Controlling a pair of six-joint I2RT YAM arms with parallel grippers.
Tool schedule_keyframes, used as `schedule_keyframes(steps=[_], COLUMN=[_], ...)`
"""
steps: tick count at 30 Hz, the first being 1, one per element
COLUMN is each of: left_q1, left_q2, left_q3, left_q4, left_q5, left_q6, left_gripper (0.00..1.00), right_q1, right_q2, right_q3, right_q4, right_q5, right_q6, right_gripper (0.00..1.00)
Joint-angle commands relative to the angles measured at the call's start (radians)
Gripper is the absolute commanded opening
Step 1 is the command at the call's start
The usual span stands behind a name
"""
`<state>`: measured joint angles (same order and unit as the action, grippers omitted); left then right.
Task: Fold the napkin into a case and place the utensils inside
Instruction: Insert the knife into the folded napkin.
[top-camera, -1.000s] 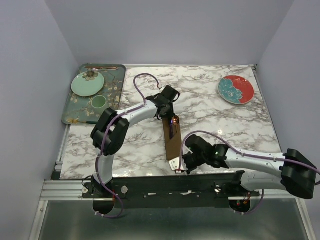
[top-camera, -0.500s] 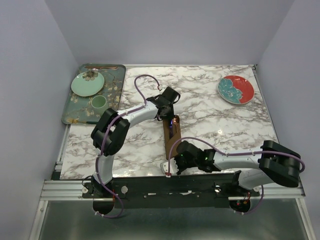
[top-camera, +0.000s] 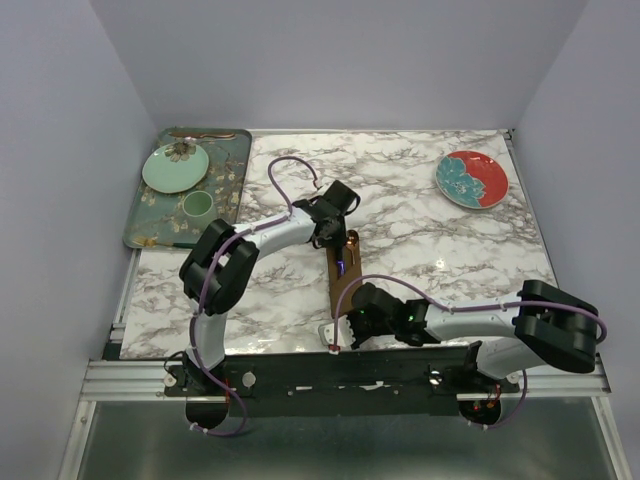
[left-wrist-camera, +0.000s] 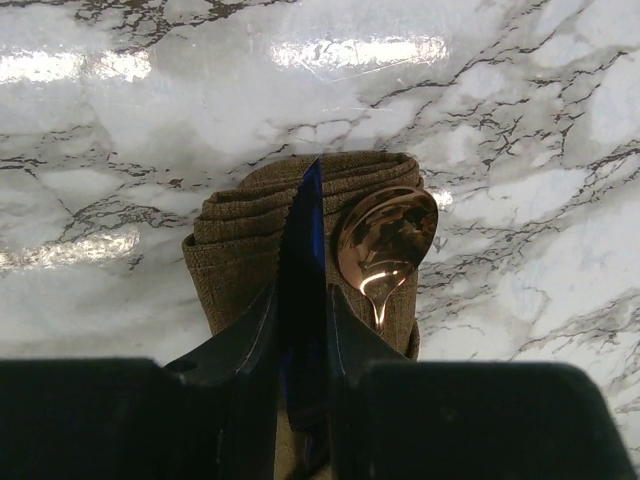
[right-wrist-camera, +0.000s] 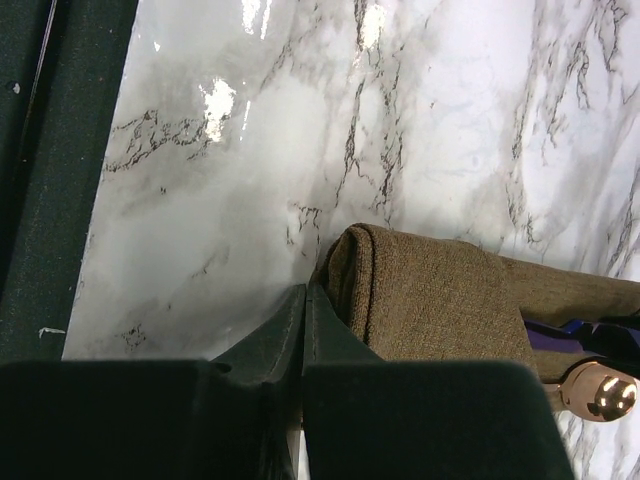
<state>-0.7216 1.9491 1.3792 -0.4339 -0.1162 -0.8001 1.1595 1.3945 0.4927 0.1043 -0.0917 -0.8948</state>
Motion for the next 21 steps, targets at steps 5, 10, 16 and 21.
schedule_keyframes(steps=[5, 10, 16, 21], left_q1=[-0.024, -0.038, -0.047, -0.05], left_q2=[-0.064, -0.067, -0.064, -0.058], left_q3=[-0.028, -0.048, -0.054, -0.062], left_q4=[-0.054, -0.06, -0.065, -0.068], left_q5=[0.027, 0.035, 0.046, 0.055], left_q6=[-0.034, -0.048, -0.054, -0.065], left_gripper=[0.0, 0.0, 0.0, 0.01], right_q1=[0.003, 0.003, 0.003, 0.003], right_q2=[0.04, 0.041, 0.047, 0.049], right_q3=[0.02, 0.018, 0.024, 0.024], right_q4=[-0.006, -0.006, -0.002, -0.002], right_q5=[0.056, 0.06, 0.067, 0.067], right_q6=[0.016, 0.014, 0.016, 0.016], right_gripper=[0.09, 0.09, 0.08, 0.08])
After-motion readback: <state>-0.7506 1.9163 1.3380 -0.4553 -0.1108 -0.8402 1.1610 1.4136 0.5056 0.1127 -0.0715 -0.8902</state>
